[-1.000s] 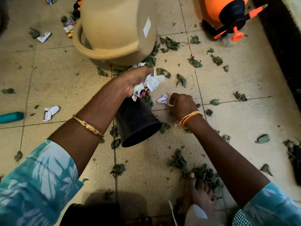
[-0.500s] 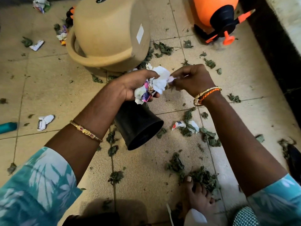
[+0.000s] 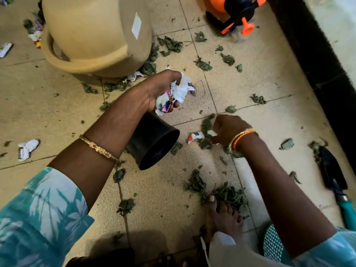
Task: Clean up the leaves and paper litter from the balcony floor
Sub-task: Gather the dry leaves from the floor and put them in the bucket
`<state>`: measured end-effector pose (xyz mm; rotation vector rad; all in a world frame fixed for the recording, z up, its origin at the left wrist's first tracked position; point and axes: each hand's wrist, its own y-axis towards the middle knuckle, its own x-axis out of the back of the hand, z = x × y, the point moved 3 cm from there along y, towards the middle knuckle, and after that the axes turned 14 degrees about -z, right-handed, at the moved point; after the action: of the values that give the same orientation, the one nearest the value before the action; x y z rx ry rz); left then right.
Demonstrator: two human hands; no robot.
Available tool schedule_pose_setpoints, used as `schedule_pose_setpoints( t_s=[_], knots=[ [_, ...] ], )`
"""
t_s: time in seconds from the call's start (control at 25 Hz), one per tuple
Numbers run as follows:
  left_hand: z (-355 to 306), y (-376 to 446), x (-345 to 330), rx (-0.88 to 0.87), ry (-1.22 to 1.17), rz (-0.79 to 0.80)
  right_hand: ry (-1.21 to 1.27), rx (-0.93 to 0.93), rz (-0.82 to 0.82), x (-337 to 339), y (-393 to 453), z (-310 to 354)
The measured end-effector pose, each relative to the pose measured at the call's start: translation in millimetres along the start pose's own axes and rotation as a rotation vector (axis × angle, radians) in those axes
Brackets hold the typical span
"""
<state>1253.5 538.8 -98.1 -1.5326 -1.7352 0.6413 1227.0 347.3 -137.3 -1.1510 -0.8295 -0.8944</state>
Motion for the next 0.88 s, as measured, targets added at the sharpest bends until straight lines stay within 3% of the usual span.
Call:
schedule_pose_setpoints(
  t_s=[0.2, 0.36, 0.44, 0.52, 0.64, 0.72, 0.8, 0.88],
  knots=[
    [-4, 1, -8, -0.002, -0.033, 0.046, 0.211, -0.172, -0.118, -9, 6, -14],
    [-4, 4, -9, -0.022, 0.002, 0.013, 0.339, -0.168, -0.106, 16, 12, -31],
    [-5, 2, -10, -0.035, 0.022, 0.011, 0.493, -0.296, -0.195, 32, 13, -47],
    [-6, 0, -11, -0.046, 0.04, 0.029, 0.359, -0.38, -0.369, 35, 12, -59],
    [-6, 0, -9, -0.059, 0.034, 0.012, 0.216, -0.11, -0.497, 12, 4, -36],
    [-5, 0, -8, -0.056, 0.016, 0.006, 0.146, 0.157, -0.378, -9, -2, -11],
    [-4, 1, -6, -0.054, 0.0, -0.007, 0.109, 0.226, -0.234, -25, -1, 1],
    [-4, 2, -3, -0.036, -0.027, -0.029, 0.159, 0.202, -0.21, -27, 4, 2]
  ],
)
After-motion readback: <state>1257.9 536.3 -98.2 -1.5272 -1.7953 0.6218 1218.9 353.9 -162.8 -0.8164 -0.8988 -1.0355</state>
